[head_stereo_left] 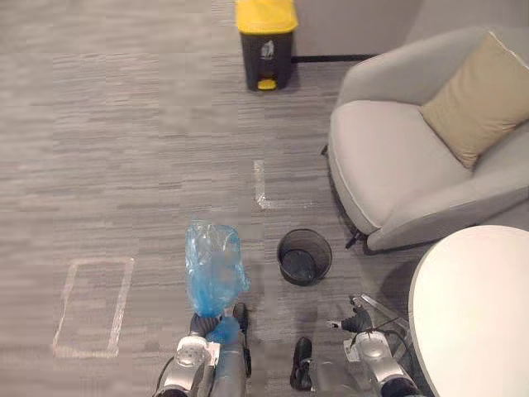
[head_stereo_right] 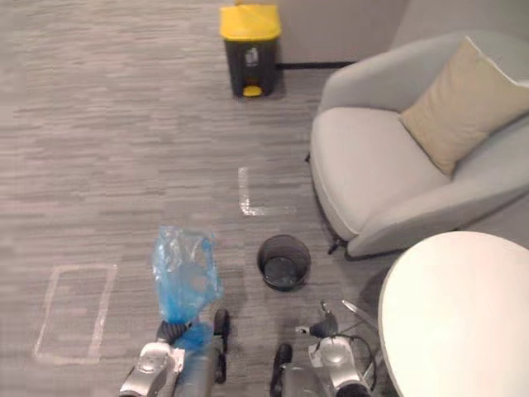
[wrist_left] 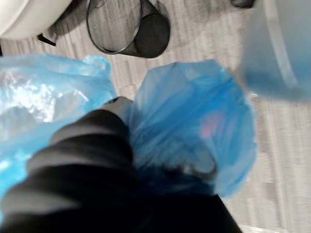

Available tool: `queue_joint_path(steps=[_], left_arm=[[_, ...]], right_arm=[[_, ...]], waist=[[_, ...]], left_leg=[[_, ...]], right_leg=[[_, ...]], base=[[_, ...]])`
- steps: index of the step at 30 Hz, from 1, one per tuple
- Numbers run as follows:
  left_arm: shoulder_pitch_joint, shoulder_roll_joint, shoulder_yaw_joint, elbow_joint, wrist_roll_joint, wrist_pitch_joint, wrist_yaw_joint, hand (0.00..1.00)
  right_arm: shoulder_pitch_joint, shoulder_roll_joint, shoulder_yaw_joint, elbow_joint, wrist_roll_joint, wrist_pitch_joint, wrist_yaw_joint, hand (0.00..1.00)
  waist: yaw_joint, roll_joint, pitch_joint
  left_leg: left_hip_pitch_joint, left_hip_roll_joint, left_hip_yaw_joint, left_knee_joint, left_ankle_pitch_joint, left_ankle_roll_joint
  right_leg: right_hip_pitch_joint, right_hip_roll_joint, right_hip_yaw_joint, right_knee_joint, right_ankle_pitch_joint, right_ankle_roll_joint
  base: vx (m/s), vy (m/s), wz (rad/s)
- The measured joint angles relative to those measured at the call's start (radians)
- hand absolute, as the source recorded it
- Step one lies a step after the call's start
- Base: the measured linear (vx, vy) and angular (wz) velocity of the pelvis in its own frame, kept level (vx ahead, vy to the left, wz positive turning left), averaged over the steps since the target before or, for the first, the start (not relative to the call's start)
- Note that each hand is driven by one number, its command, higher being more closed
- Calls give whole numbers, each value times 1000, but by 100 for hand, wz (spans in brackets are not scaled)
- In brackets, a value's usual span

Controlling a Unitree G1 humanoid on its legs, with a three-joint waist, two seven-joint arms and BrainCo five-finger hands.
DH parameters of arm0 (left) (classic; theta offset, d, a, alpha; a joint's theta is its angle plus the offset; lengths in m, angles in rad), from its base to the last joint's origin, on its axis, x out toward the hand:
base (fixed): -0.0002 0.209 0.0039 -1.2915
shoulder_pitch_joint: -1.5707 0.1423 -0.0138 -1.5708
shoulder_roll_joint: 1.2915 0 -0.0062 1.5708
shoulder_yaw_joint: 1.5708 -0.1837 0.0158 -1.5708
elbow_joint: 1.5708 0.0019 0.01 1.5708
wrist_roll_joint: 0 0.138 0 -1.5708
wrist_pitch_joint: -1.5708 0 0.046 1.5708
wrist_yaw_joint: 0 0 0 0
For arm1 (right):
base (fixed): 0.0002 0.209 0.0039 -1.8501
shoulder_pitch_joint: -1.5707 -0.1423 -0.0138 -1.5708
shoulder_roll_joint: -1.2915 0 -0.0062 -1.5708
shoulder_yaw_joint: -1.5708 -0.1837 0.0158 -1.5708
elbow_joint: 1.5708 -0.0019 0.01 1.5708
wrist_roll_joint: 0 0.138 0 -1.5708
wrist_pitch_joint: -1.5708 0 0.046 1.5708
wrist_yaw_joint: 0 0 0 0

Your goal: Gather rubbish on tea table into small bin, then transfer packed bag to large trash can.

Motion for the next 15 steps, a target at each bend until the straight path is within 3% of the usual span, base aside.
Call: queue_joint_path(steps=[2, 3, 6, 10, 13, 15], left_arm=[[-2, 0, 1, 1, 0, 0, 1, 100], [-1, 6, 1, 5, 0, 0, 1, 100], [3, 41, -9, 23, 1, 3, 1, 100], [4, 49, -11, 23, 2, 3, 1, 100], [19, 50, -9, 24, 2, 3, 1, 100], [26, 52, -9, 24, 1, 4, 1, 100]], right_arm=[[21, -8, 0, 0, 0, 2, 0, 0], [26, -11, -2, 9, 1, 4, 1, 0], [27, 32, 0, 28, 2, 9, 11, 0], [16, 31, 0, 39, 2, 12, 14, 0], [-1, 29, 0, 39, 4, 12, 16, 0], [0, 31, 0, 40, 21, 14, 20, 0]], waist=[[-2, 15, -4], [-1, 20, 0], [7, -15, -12], [8, -14, -16], [8, -10, -20], [9, -14, -25]], left_leg=[[45, 40, 32, 4, -72, -4], [75, 36, 30, -60, -96, -13], [88, -15, 26, -88, -84, 4], [80, -58, 14, -85, -105, 35], [50, -68, 14, -13, -160, 61], [29, -74, 5, 60, -211, 64]], right_leg=[[6, -4, -34, -12, 8, 28], [8, -1, -36, -15, 13, 47], [43, -24, -31, -75, 47, 86], [59, -48, -12, -104, 61, 111], [51, -66, -1, -78, 36, 142], [22, -93, 7, 15, -20, 162]], base=[[-73, 213, 67], [-29, 169, 33], [-2, 173, 20], [1, 164, 19], [66, 119, 6], [134, 105, 10]])
